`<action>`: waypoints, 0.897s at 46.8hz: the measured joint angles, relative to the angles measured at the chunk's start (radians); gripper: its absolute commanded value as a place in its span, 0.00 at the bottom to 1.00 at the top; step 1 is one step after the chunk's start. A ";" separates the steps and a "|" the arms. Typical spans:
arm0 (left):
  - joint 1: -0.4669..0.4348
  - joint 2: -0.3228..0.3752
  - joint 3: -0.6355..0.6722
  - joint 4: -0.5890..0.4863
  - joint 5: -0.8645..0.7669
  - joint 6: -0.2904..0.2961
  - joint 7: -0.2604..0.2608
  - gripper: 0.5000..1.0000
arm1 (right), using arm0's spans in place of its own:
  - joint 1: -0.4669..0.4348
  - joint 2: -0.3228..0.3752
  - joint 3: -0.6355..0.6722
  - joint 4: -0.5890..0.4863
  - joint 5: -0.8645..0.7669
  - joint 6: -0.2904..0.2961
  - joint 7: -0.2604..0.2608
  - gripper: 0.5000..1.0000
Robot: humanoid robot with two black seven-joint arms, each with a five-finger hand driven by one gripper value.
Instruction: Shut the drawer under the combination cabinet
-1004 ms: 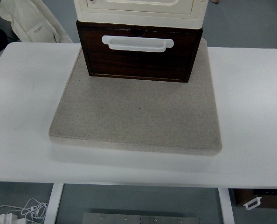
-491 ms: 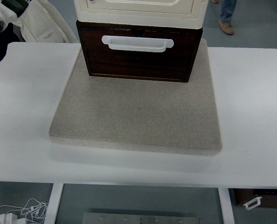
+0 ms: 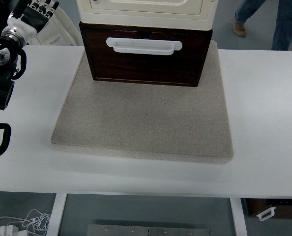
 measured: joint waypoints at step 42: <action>0.013 -0.031 0.011 0.001 -0.091 0.012 -0.045 1.00 | 0.000 0.000 -0.003 0.001 0.002 0.005 0.001 0.90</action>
